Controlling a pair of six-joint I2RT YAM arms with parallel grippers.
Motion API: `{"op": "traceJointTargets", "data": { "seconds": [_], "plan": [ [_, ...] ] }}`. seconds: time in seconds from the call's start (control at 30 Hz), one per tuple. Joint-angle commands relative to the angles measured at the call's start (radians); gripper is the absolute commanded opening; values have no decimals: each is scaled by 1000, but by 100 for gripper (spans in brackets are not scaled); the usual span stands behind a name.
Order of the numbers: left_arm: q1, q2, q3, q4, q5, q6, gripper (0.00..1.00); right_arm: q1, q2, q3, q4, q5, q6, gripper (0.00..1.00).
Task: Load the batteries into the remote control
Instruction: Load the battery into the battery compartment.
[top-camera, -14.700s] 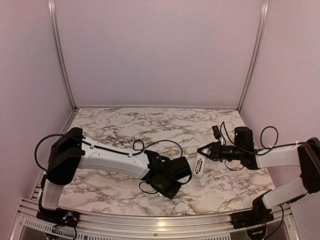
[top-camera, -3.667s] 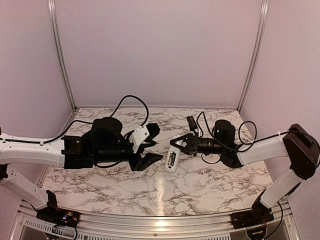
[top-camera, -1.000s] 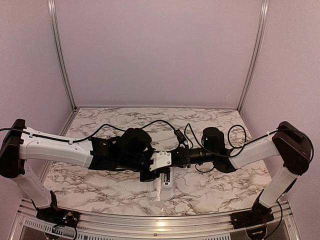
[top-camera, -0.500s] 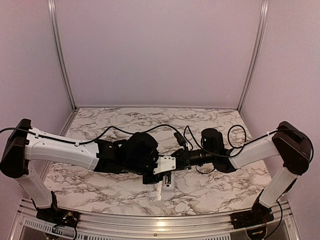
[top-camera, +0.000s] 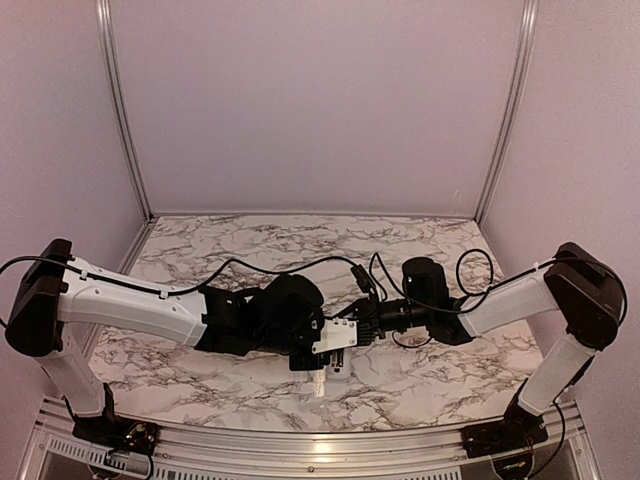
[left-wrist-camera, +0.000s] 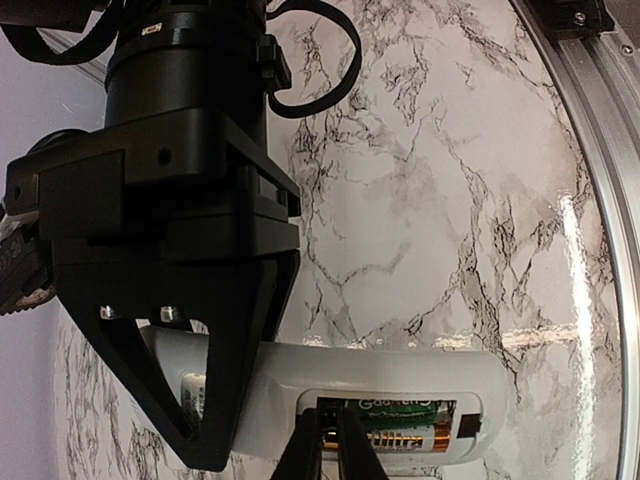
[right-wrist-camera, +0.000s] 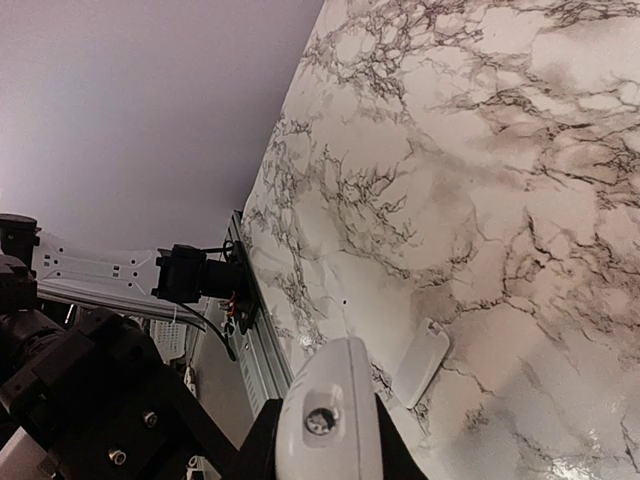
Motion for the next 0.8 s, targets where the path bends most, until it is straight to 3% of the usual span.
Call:
{"op": "traceJointTargets", "data": {
  "seconds": [0.0, 0.47, 0.77],
  "plan": [
    [-10, 86, -39, -147, 27, 21, 6, 14, -108, 85, 212, -89, 53, 0],
    [-33, 127, -48, -144, -15, 19, 7, 5, -148, 94, 255, -104, 79, 0],
    [-25, 27, -53, -55, -57, -61, 12, 3, -135, 47, 222, -75, 34, 0]
  ]
}}
